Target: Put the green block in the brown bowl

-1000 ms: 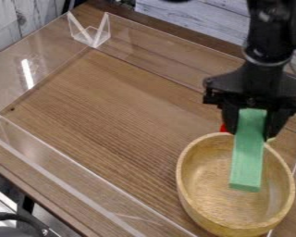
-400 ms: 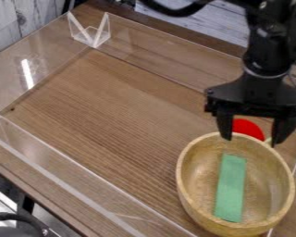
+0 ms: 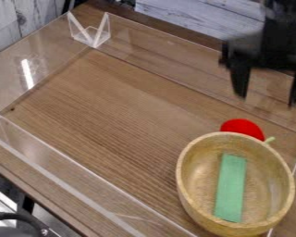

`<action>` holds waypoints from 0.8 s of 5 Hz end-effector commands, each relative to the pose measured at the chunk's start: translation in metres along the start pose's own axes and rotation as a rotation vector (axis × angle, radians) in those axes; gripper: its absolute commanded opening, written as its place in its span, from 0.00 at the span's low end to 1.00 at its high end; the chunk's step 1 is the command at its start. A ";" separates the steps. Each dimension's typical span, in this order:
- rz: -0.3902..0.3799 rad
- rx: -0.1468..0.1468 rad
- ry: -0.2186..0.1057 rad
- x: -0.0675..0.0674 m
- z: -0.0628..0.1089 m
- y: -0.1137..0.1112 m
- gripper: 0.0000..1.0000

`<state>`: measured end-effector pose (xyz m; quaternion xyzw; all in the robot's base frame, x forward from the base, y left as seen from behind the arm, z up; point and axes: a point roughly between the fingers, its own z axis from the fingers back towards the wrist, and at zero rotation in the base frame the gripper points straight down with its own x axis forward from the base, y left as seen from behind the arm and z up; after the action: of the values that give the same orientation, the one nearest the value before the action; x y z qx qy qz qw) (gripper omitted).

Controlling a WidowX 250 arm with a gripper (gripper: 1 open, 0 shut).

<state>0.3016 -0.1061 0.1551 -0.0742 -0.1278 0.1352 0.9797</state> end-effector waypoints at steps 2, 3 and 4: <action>-0.132 -0.056 -0.019 0.023 0.038 0.004 1.00; -0.152 -0.058 0.002 0.028 0.033 0.004 0.00; -0.175 -0.057 0.027 0.035 0.029 0.006 0.00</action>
<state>0.3181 -0.0872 0.1700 -0.0835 -0.0916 0.0490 0.9911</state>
